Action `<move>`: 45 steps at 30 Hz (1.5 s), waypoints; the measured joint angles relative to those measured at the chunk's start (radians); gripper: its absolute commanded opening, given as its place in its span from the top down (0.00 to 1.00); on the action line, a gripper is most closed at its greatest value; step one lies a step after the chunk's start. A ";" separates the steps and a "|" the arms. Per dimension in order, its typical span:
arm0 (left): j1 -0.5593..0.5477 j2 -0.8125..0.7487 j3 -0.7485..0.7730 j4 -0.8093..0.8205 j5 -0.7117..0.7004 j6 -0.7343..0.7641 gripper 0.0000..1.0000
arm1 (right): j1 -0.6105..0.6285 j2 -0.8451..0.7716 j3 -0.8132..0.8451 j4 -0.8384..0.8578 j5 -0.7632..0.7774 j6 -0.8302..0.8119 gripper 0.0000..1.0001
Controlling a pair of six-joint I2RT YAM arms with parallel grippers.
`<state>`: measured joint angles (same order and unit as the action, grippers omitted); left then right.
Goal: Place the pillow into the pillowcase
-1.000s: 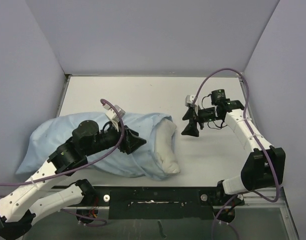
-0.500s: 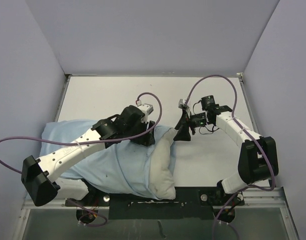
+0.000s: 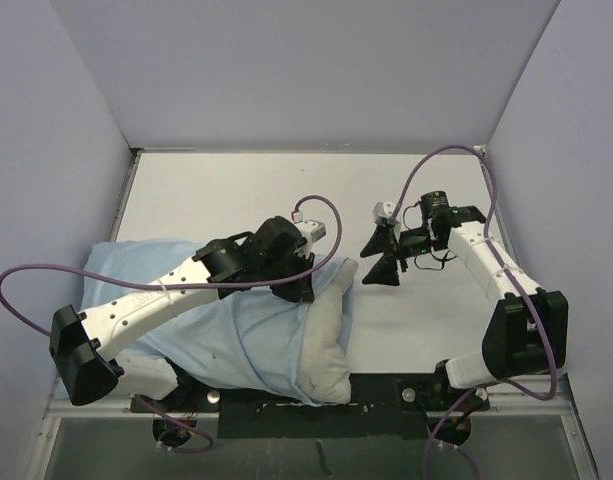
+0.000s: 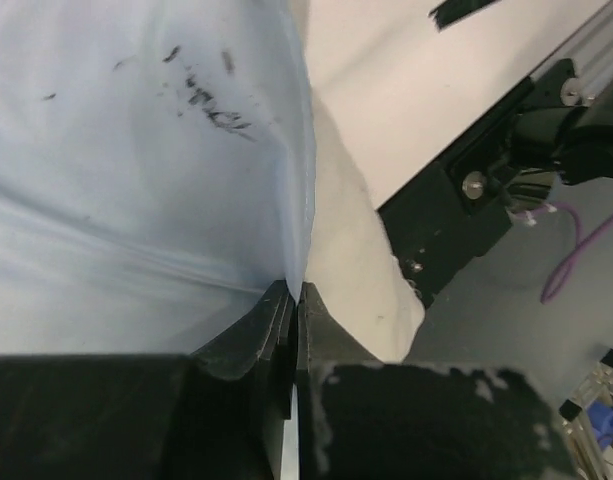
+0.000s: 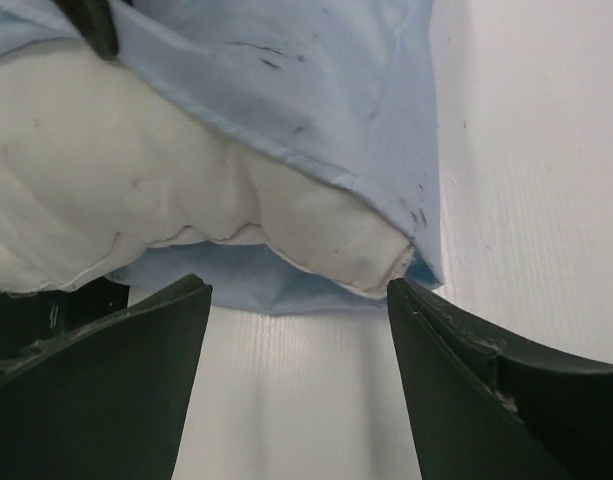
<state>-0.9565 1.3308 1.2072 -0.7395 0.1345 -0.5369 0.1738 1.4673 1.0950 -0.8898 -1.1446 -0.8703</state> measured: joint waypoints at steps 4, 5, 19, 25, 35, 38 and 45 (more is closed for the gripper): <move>0.014 0.019 0.098 -0.008 0.076 0.013 1.00 | 0.013 -0.061 0.029 -0.229 -0.090 -0.339 0.74; 0.024 0.026 0.150 -0.004 0.107 0.019 1.00 | 0.042 -0.074 0.021 -0.250 -0.113 -0.370 0.82; 0.111 0.203 0.203 0.556 0.379 -0.167 0.90 | 0.143 0.031 -0.385 1.209 -0.062 0.997 0.87; 0.114 0.281 0.091 0.703 0.359 -0.222 0.47 | -0.229 -0.077 -0.200 0.906 -0.072 0.727 0.62; 0.045 0.276 0.475 0.280 0.117 0.055 0.47 | -0.323 0.005 0.034 -0.341 -0.233 -0.680 0.69; -0.045 0.191 0.461 0.163 0.018 0.075 0.52 | -0.260 0.147 -0.023 -0.526 -0.232 -0.926 0.82; -0.273 0.042 0.051 0.130 -0.125 -0.063 0.49 | -0.206 0.185 -0.051 -0.655 -0.228 -1.125 0.90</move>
<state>-1.2293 1.3727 1.2583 -0.6090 0.0093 -0.5995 -0.0319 1.6524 1.0443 -1.5452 -1.3724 -1.9953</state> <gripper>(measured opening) 0.483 0.117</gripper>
